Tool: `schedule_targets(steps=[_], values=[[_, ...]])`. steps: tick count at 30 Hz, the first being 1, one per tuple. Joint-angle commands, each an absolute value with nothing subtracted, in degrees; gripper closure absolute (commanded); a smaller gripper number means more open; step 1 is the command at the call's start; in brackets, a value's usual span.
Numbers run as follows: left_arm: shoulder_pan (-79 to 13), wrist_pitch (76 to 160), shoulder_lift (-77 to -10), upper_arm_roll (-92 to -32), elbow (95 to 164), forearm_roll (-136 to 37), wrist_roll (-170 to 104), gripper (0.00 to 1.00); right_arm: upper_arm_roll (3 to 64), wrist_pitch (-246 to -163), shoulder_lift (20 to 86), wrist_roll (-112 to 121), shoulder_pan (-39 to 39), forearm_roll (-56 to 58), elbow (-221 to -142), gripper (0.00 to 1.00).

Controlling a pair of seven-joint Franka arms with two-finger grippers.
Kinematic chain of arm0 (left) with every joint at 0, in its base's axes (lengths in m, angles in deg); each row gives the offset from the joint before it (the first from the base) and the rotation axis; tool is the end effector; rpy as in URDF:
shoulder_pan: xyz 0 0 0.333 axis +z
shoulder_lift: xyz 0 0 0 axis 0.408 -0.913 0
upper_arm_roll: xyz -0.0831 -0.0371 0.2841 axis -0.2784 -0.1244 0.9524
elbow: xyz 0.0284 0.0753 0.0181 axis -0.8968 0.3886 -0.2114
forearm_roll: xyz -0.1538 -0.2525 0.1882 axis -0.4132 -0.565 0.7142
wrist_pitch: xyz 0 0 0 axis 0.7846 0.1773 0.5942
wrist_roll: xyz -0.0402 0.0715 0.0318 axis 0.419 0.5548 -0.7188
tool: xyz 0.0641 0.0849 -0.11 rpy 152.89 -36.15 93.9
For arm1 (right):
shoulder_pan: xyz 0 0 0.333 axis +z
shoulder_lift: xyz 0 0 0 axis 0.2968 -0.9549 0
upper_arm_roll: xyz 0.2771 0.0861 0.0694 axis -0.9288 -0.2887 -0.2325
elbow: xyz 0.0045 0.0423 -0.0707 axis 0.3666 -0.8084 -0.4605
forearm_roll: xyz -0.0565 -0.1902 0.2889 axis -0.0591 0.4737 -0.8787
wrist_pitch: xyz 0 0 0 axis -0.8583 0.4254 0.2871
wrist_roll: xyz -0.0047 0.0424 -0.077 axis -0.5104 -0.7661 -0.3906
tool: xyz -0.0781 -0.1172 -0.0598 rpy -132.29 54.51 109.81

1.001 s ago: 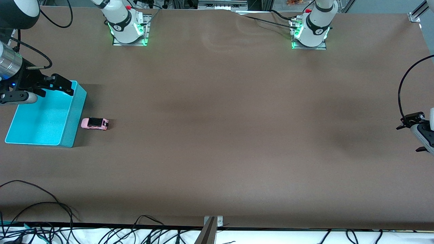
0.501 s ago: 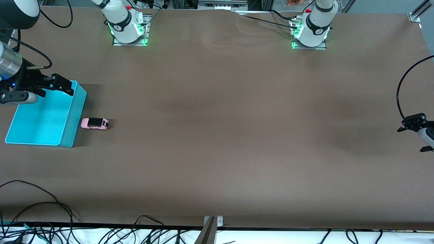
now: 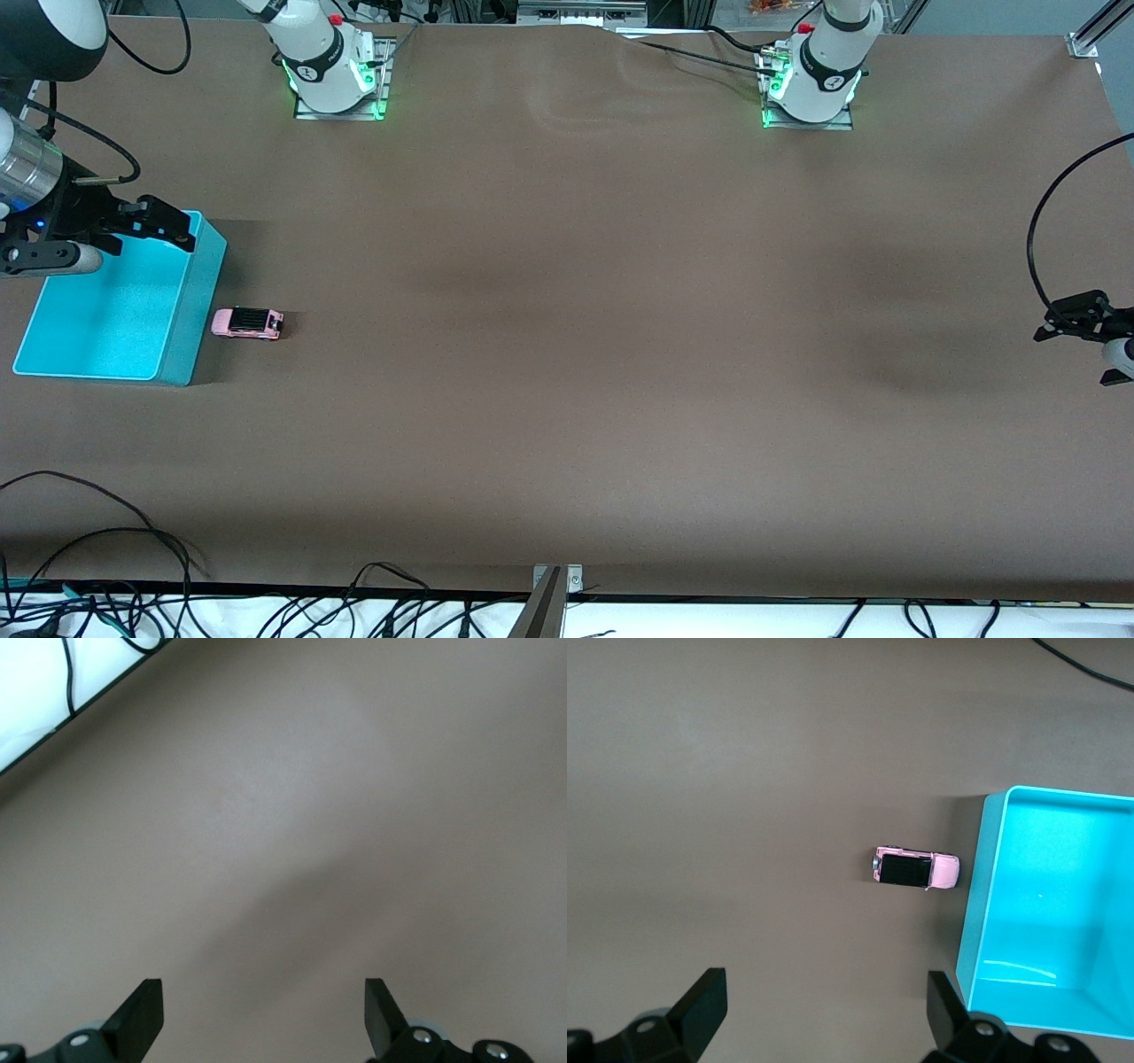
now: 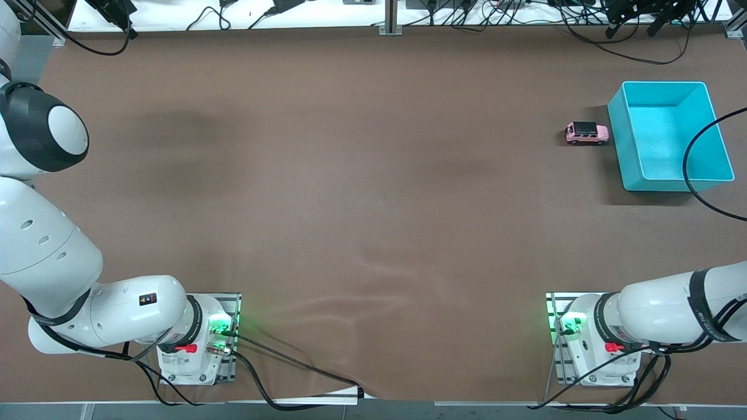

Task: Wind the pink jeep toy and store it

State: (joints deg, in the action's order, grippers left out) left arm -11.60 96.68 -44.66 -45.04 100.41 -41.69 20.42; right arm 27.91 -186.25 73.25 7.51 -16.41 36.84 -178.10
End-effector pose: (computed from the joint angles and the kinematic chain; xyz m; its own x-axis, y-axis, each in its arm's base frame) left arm 0.6289 0.1254 0.4457 0.8132 -0.5819 0.0064 -0.5818 -0.8125 0.0366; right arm 0.5322 0.0133 0.5024 0.9980 0.0563 -0.0271 0.0559 -0.9983 -0.0169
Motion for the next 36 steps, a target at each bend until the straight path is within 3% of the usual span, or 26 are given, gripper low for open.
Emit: schedule_targets(steps=[1,15,20,28,33,36], values=[[-12.91,95.56,-43.86,-44.86,100.11,-43.5,11.84,0.0,27.73,-186.51,71.19,7.62,-16.65,38.01,-176.57,0.0],[-19.49,91.34,-39.92,-44.33,101.42,-43.23,-9.87,0.0,27.82,-187.39,70.49,7.89,-16.74,38.1,-177.44,0.0],[-21.18,88.09,-36.93,-44.15,103.09,-42.62,-21.99,0.0,27.73,-192.65,72.68,7.8,-16.74,38.01,-184.64,0.0],[-22.4,90.19,-26.65,-43.72,113.45,-42.44,-23.51,0.0,27.73,-202.41,73.3,7.36,-16.74,38.01,-194.14,0.0],[-23.63,95.28,-16.37,-43.71,125.58,-40.42,-23.68,0.0,27.82,-211.1,72.95,7.36,-16.74,38.01,-200.72,0.0],[-23.99,96.0,-14.77,-41.97,127.18,-41.12,-23.42,0.0,27.91,-216.12,72.78,7.71,-16.74,37.92,-205.12,0.0]])
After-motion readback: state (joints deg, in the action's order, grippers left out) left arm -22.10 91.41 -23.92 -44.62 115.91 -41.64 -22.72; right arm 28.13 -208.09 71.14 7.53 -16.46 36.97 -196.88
